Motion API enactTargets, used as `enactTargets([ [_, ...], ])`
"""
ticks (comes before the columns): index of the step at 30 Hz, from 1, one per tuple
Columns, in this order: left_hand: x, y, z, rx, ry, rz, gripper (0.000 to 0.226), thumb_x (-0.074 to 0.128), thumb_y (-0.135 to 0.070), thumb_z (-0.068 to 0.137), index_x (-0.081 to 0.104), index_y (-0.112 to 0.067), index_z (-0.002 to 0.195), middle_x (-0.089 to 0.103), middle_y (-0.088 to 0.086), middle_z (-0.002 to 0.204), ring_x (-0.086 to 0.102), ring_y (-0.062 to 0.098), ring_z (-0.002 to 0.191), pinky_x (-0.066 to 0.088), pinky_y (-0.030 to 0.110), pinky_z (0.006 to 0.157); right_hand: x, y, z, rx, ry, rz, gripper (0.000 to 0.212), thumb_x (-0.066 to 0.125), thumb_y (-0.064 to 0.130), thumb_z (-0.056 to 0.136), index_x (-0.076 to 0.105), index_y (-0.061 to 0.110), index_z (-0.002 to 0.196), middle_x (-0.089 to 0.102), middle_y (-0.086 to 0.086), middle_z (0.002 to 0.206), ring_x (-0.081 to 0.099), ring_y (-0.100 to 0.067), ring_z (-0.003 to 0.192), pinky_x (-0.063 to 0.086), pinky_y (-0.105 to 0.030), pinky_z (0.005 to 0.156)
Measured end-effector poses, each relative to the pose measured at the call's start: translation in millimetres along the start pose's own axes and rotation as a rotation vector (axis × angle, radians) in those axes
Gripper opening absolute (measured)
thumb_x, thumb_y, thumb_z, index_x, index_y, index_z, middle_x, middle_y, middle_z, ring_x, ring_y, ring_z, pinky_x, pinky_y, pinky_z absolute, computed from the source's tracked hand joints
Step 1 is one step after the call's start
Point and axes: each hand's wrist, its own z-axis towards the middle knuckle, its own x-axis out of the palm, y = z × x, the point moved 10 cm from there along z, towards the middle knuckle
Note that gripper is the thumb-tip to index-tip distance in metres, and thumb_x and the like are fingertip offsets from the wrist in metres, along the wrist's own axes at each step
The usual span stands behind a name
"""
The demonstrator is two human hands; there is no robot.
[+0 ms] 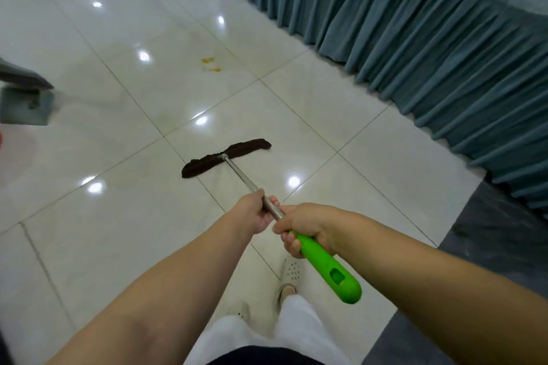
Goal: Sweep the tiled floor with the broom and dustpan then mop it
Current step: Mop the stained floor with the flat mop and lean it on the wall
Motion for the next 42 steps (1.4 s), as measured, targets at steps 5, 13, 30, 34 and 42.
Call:
enactTargets([
  [5, 46, -44, 5, 0.059, -0.019, -0.128, 0.030, 0.032, -0.022, 0.103, 0.039, -0.003, 0.080, 0.040, 0.008, 0.070, 0.039, 0.014, 0.056, 0.043, 0.020, 0.040, -23, 65, 13, 0.026, 0.029, -0.085, 0.039, 0.045, -0.001, 0.091, 0.049, 0.015, 0.127, 0.043, -0.002, 0.046, 0.039, -0.007, 0.027, 0.034, -0.012, 0.030],
  [13, 96, -93, 28, 0.128, -0.044, -0.307, 0.026, 0.035, -0.015, 0.101, 0.038, -0.005, 0.078, 0.039, 0.009, 0.068, 0.040, 0.014, 0.056, 0.043, 0.012, 0.034, -55, 143, 29, 0.038, 0.089, -0.205, 0.030, 0.043, -0.001, 0.091, 0.049, 0.020, 0.111, 0.040, -0.002, 0.045, 0.037, -0.007, 0.026, 0.032, -0.010, 0.029],
  [30, 109, -245, 53, 0.130, 0.022, -0.172, 0.017, 0.025, -0.006, 0.101, 0.039, 0.003, 0.097, 0.046, 0.014, 0.078, 0.045, 0.017, 0.061, 0.050, 0.023, 0.034, -13, 280, 75, 0.032, 0.140, -0.074, 0.031, 0.041, -0.002, 0.095, 0.040, 0.027, 0.084, 0.036, -0.002, 0.038, 0.034, -0.007, 0.023, 0.027, -0.008, 0.025],
  [34, 84, -311, 57, 0.128, 0.000, 0.001, 0.019, 0.024, -0.001, 0.099, 0.036, -0.001, 0.085, 0.042, 0.012, 0.076, 0.043, 0.015, 0.057, 0.045, 0.016, 0.031, 34, 317, 95, 0.060, 0.132, -0.057, 0.027, 0.040, 0.002, 0.097, 0.047, 0.025, 0.083, 0.036, -0.002, 0.036, 0.034, -0.007, 0.022, 0.026, -0.008, 0.025],
  [42, 22, -451, 69, 0.120, -0.099, 0.060, 0.027, 0.032, -0.007, 0.101, 0.040, -0.004, 0.076, 0.038, 0.006, 0.068, 0.045, 0.012, 0.055, 0.039, 0.011, 0.028, 142, 409, 143, 0.083, 0.090, 0.059, 0.029, 0.047, 0.000, 0.093, 0.060, 0.025, 0.087, 0.040, -0.003, 0.055, 0.038, -0.009, 0.026, 0.029, -0.010, 0.027],
])
